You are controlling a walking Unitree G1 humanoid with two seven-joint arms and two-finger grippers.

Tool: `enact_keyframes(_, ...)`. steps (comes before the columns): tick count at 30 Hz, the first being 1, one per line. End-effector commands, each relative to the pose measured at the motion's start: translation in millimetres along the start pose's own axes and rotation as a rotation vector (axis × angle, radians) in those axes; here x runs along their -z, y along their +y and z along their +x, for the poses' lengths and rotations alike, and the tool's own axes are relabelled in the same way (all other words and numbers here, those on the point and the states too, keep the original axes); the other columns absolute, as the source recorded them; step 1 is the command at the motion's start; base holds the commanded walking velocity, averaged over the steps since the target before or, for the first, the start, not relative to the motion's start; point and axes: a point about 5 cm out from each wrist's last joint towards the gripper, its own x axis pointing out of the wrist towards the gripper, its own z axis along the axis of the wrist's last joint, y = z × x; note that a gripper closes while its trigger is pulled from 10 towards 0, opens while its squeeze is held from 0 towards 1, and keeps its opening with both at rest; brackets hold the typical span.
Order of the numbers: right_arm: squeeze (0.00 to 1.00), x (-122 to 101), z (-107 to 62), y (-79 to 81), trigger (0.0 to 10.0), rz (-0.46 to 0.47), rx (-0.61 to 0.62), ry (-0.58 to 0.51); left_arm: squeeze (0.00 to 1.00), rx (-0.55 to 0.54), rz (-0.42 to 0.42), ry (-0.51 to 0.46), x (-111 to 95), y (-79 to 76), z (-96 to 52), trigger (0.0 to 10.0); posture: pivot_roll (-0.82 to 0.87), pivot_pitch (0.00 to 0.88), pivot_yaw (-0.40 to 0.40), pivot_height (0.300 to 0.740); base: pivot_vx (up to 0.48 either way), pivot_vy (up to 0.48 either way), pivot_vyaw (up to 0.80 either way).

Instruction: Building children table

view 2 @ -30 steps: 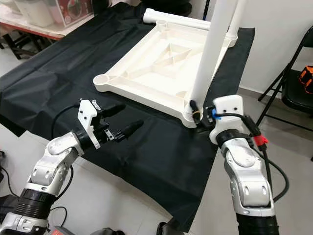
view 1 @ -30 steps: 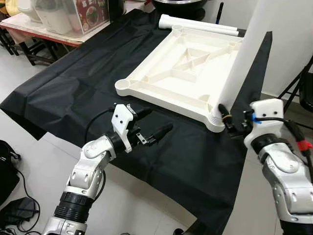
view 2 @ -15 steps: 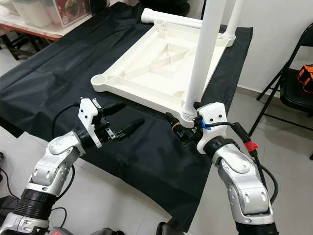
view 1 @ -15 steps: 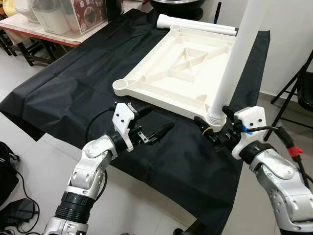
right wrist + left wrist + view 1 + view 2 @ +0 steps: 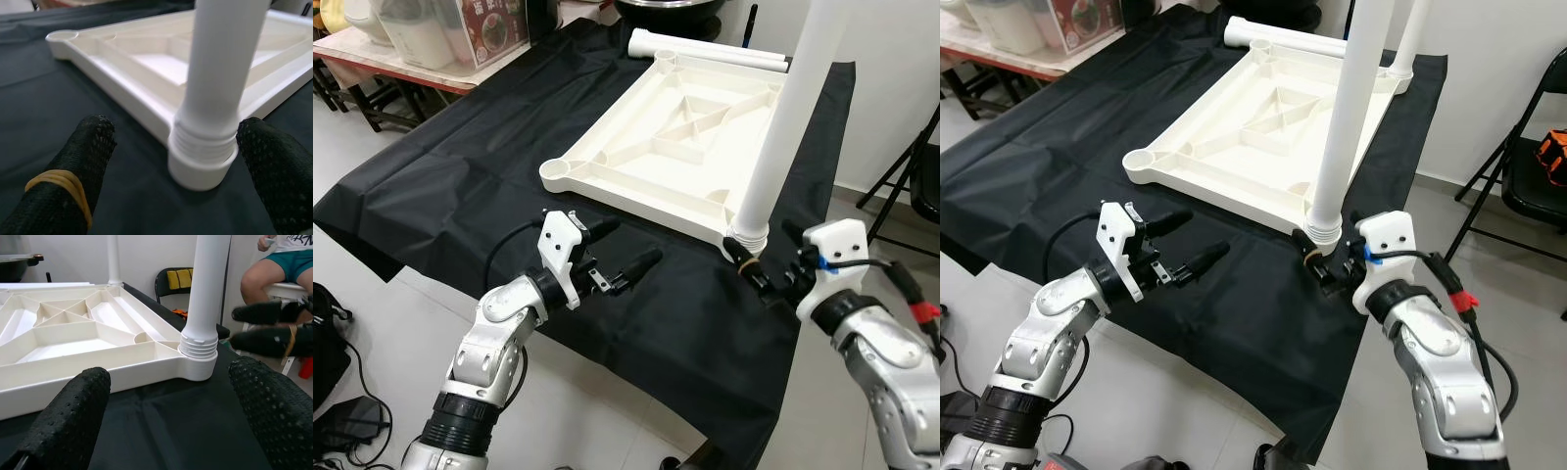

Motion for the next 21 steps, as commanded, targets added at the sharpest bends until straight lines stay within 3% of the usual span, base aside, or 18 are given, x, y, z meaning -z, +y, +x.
enact_keyframes(1,0.0,4,-3.0,10.4,10.0,-0.009,-0.04,0.005,0.0,-0.008,-0.014,0.019,5,-3.6,-5.0,10.0,-0.1,0.145,0.011,0.74,0.0,0.0,0.0)
enact_keyframes(6,0.0,13,-4.8,21.8,10.0,0.006,-0.063,0.024,0.0,-0.023,-0.03,0.024,10,-13.3,-8.4,10.0,-0.09,0.143,0.01,0.74,0.0,0.0,0.0)
enact_keyframes(18,0.0,18,-5.2,19.6,10.0,-0.009,-0.046,0.031,0.0,-0.069,-0.02,0.015,5,-27.8,-20.8,10.0,-0.08,0.133,0.013,0.74,0.0,0.0,0.0)
enact_keyframes(21,0.0,18,-4.3,18.9,10.0,-0.017,-0.038,0.03,0.0,-0.063,-0.02,0.014,2,-30.8,-25.5,10.0,-0.07,0.127,0.009,0.74,0.0,-0.385,0.0)
